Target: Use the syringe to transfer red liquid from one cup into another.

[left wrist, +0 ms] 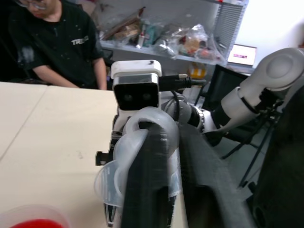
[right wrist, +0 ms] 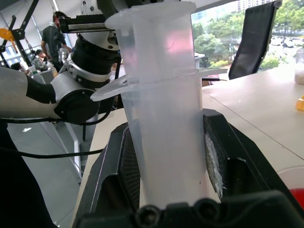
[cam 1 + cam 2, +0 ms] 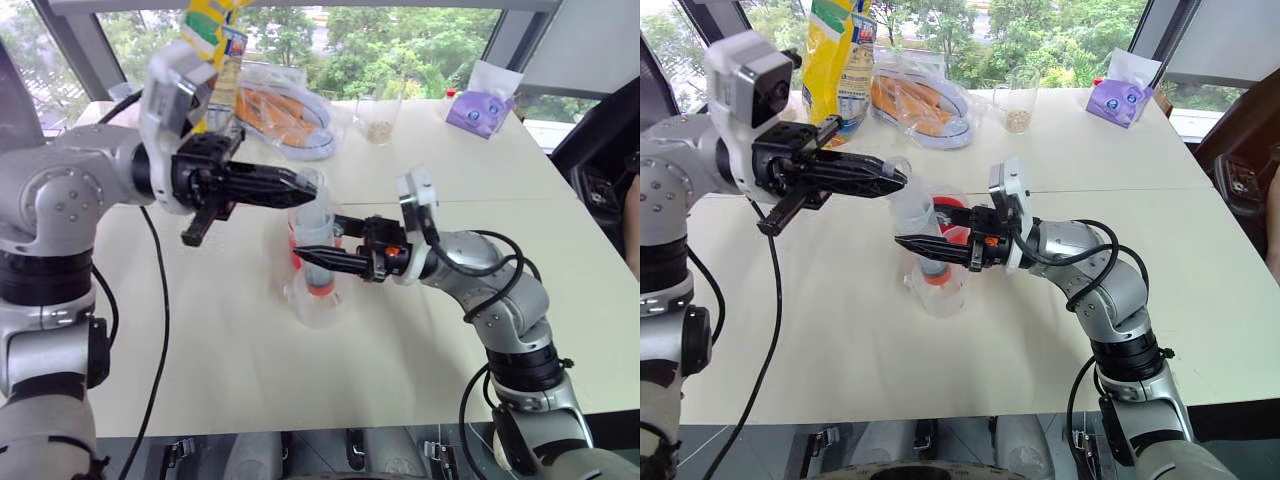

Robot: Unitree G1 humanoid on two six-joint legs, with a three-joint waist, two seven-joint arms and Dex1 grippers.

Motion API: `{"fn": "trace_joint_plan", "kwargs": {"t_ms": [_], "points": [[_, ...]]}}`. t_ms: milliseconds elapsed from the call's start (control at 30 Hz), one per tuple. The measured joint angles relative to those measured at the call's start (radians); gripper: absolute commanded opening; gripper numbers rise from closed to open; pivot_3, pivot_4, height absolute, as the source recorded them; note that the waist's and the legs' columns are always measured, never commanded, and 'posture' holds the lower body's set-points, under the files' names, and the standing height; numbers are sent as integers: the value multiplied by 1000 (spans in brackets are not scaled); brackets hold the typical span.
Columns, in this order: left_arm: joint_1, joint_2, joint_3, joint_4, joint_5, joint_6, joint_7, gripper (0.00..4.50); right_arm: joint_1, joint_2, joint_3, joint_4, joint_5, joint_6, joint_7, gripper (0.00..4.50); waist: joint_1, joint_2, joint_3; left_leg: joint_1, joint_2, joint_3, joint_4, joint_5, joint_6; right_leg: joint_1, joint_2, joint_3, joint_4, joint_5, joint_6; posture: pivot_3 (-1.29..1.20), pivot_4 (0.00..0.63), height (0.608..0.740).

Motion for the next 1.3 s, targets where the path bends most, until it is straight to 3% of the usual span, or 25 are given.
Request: {"fn": "trace_joint_plan", "kwargs": {"t_ms": [767, 1300], "points": [[73, -11, -45, 6, 79, -148, -41, 89, -43, -22, 0, 4, 2, 76, -12, 1466, 0, 0, 0, 0, 0, 0, 0, 0, 0, 0, 0, 0, 0, 0, 0, 0, 150, 740], [97, -12, -43, 10, 81, -178, -37, 89, -72, -22, -3, -5, 101, 184, -89, 1466, 0, 0, 0, 0, 0, 0, 0, 0, 0, 0, 0, 0, 0, 0, 0, 0, 150, 740]]}}
